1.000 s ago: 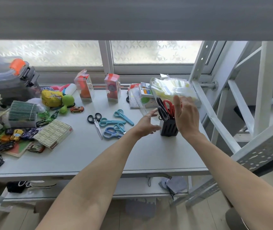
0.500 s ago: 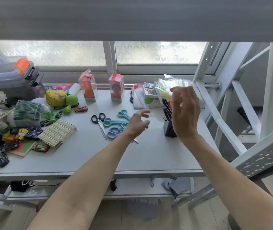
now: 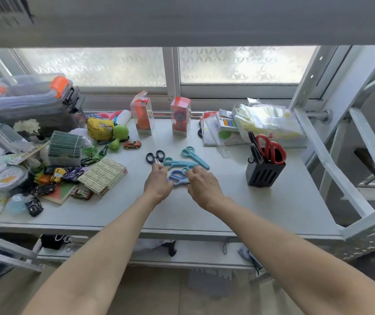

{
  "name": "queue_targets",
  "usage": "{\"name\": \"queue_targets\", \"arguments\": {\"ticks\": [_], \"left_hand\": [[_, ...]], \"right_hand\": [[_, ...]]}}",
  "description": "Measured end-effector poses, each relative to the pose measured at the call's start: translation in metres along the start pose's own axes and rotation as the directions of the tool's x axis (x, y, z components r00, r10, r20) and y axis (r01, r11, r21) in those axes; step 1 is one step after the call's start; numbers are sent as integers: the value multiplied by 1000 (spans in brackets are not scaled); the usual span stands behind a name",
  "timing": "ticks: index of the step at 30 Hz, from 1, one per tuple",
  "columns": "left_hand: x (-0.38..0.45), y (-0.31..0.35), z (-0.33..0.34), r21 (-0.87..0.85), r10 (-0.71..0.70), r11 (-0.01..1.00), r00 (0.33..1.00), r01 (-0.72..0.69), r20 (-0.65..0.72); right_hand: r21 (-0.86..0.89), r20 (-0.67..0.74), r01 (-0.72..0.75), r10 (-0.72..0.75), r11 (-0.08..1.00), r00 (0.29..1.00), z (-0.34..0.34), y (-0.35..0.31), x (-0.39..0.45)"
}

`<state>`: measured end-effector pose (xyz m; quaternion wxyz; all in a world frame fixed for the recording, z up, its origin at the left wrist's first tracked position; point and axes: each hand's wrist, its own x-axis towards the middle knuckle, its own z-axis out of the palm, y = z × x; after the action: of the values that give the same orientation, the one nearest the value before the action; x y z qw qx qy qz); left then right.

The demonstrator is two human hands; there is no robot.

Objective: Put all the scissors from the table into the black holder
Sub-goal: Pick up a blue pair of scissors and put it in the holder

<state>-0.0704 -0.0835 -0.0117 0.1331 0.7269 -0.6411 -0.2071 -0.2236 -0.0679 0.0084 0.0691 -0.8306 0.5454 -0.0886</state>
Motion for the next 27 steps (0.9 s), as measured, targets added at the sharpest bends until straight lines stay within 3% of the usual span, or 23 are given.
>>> {"name": "queue_targets", "arguments": {"ticks": [5,12,17,23,27], "left_hand": [[2,5,6,107,10,994,999,-15,43],[1,16,9,71,-42,997,998,38,54],[-2,9,5,-221,-87,966,974,134,209],[-16,26,-29,-638,81,750,933,175,351],[-21,60,-30,-732,216,674,920,101,326]], "right_hand": [[-105,84,-55,64,993,994,9,-9,6],[15,58,-123,122,992,991,22,-8,-6],[77,15,-138,137,987,990,23,-1,-16],[142,-132,-62,81,988,988,17,19,-32],[250,-293,-52,127,967,948,8,44,-52]]}}
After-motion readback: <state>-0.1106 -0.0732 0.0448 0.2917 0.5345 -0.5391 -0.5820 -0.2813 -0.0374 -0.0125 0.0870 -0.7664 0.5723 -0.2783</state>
